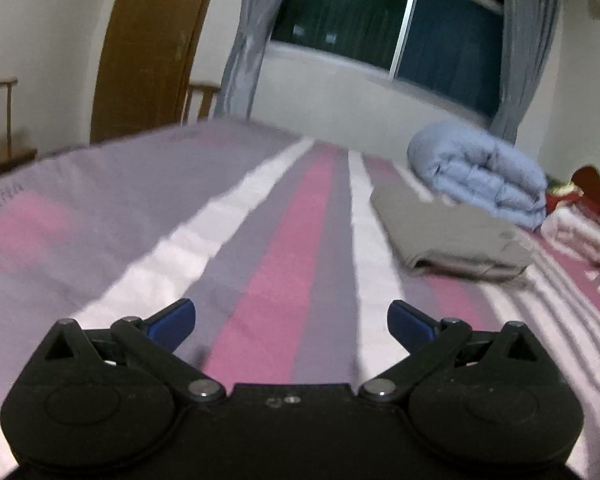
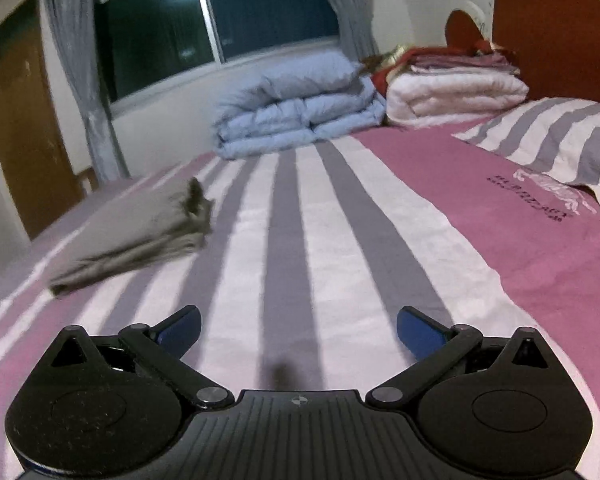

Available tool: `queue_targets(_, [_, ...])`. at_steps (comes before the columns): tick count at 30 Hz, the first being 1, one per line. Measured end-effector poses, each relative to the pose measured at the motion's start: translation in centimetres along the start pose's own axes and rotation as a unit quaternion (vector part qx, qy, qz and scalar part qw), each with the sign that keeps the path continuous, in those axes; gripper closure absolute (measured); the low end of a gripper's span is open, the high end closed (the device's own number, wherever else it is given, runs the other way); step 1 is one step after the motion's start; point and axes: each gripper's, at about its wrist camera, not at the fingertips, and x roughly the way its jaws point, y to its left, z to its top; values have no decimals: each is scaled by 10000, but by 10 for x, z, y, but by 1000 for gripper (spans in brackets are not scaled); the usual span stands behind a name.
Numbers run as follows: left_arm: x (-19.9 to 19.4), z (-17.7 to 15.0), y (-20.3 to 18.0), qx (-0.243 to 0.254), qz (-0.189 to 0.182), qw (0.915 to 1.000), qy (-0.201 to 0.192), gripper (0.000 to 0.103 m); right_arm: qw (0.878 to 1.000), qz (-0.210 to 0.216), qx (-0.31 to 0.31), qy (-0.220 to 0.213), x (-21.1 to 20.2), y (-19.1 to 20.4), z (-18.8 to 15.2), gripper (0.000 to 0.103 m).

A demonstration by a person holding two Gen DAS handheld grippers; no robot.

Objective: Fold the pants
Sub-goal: 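Open both tools and pull them back from the folded sweatpants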

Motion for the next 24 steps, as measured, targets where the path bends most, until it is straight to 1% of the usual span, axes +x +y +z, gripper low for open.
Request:
queue_targets(2, [-20,-2,-7,-144,-138,9998,-63,7,9999,90,39,-33,-17,13,-6,0])
queue_targets(3, [-28,-4,-12,-132,-209,9997,-83,7,9999,136,31,-55,-26,21,-12,0])
queue_targets(5, [-45,-11,-28,50,-273,9996,-79,7,9998,116,-68,-129,-43,39,-19,0])
queue_targets(8, [-69,-27,-48,169,-432,9988,-155,7,9991,317,18,-292,-72,60,-32,0])
queue_targets(10, [-85,-40,-62,250,-471,9983,-233,7,9980,389,-323,-376,-89,83,-42,0])
queue_targets(12, [-94,-47,-74,364,-505,9976,-301,7,9961,635,-529,-309,-101,105,-49,0])
queue_targets(14, [-102,-50,-86,386,-724,9962,-306,7,9937,790,-741,-283,-110,125,-57,0])
queue_targets(15, [-107,-52,-91,435,-756,9957,-327,7,9925,836,-839,-288,-115,132,-62,0])
queue_targets(17, [-116,-58,-100,502,-790,9950,-351,7,9920,894,-826,-324,-126,140,-69,0])
queue_targets(20, [-129,-70,-108,608,-952,9926,-439,7,9886,854,-1068,-634,-145,148,-77,0])
queue_targets(21, [-132,-72,-111,640,-968,9922,-450,7,9890,893,-992,-645,-150,149,-78,0])
queue_targets(24, [-146,-78,-114,727,-1217,9879,-628,7,9892,907,-913,-702,-159,150,-81,0])
